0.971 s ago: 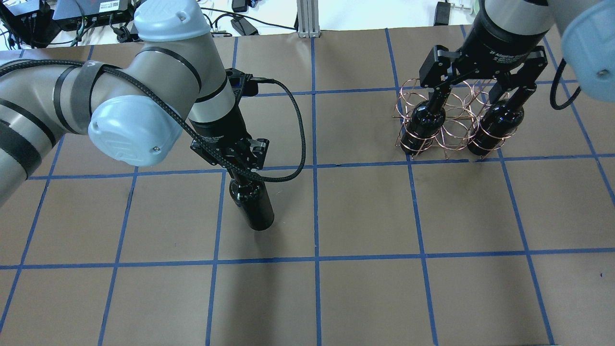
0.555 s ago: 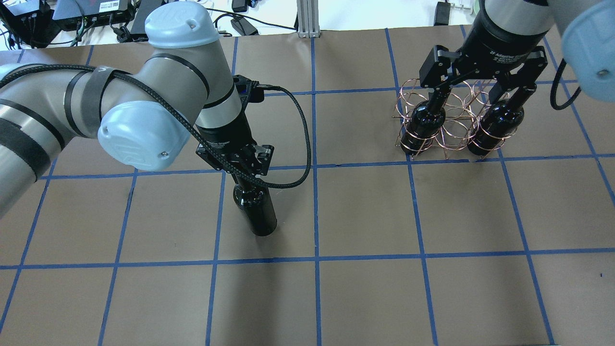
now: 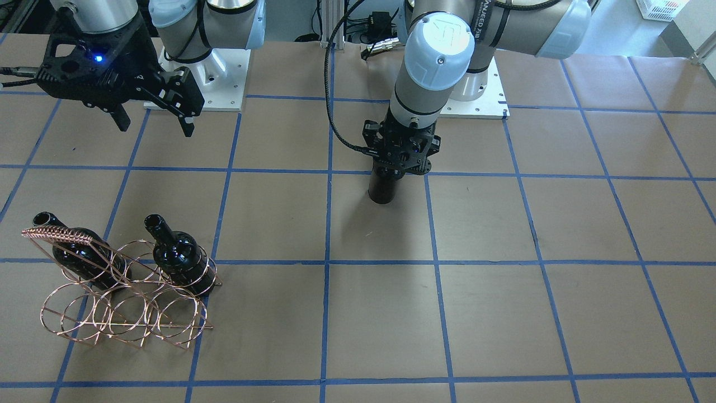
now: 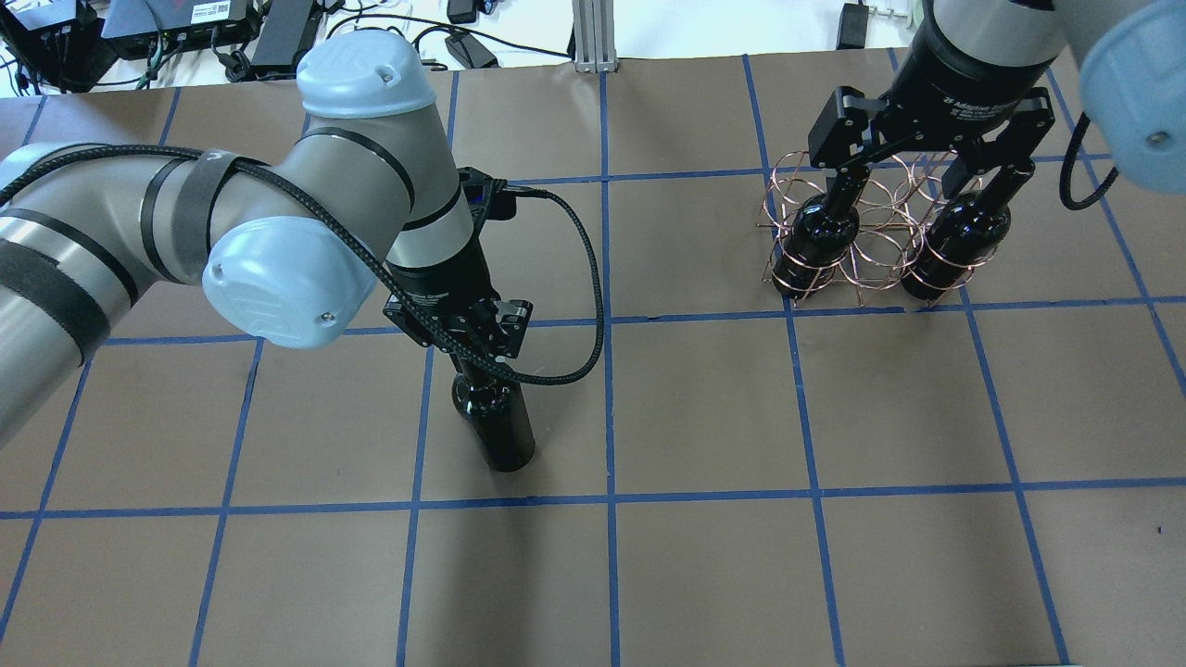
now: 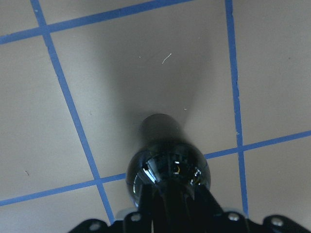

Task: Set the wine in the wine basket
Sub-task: 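Lift the bottle with the left gripper and stand it upright mid-table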

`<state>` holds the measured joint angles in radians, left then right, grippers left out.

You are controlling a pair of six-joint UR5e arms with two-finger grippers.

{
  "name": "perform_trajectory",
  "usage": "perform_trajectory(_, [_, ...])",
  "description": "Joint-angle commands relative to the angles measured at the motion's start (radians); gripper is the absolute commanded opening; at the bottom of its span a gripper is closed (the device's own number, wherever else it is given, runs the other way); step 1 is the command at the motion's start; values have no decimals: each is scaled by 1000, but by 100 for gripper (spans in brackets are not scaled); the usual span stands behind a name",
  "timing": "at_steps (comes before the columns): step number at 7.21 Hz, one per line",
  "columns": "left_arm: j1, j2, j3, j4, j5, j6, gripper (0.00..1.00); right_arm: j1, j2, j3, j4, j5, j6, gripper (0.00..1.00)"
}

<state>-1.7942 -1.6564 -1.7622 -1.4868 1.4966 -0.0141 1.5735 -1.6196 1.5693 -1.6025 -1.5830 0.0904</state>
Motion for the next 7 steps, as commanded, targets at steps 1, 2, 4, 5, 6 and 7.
perform_trajectory(1, [-2,7,-9,-1,-3,-1,0,-1,6,0,4,0,6,100])
perform_trajectory(2, [-2,4,-11,-1,-3,-3,0,-4,6,1,3,4,8,100])
perform_trajectory(4, [-7,0,-11,-3,-4,-4,0,-1,6,2,-5,37,9,100])
perform_trajectory(5, [-14,3,-11,-1,-3,-4,4,-1,6,2,3,40,11,100])
perform_trajectory(6, [-16,3,-11,-4,1,-4,57,-1,6,2,3,37,6,100])
perform_trajectory(7, [-16,3,-10,-6,1,-6,84,-1,4,2,-2,28,6,100])
